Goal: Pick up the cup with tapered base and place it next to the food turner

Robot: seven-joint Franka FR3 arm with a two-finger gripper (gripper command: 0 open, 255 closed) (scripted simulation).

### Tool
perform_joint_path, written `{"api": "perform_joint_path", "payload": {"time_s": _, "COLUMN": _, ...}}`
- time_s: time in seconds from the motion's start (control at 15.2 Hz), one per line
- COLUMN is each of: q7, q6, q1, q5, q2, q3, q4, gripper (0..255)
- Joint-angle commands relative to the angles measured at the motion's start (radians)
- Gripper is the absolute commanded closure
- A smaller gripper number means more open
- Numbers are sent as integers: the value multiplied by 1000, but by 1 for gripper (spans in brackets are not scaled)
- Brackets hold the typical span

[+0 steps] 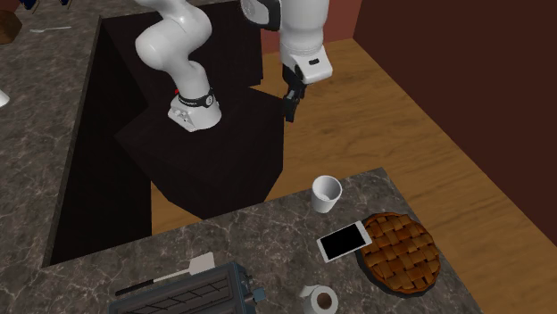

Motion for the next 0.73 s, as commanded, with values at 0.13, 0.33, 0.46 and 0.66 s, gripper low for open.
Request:
{"api": "perform_joint_path", "payload": {"time_s": 0.13, "q7": -47, "q6": 112, "q1": -10, "q5": 6, "q2": 153, "q3": -24, "q4": 40, "gripper": 0}}
{"api": "perform_joint_path", "payload": {"time_s": 0.33, "q7": -83, "q6": 180, "q1": -17, "q5": 18, "q2": 271, "q3": -39, "q4": 89, "gripper": 0}}
{"api": "perform_joint_path", "payload": {"time_s": 0.46, "q7": -107, "q6": 218, "q1": -23, "q5": 30, "q2": 351, "q3": -46, "q4": 128, "gripper": 0}}
{"api": "perform_joint_path", "payload": {"time_s": 0.66, "q7": -144, "q6": 267, "q1": -34, "q5": 50, "q2": 470, "q3": -53, "q4": 197, "gripper": 0}}
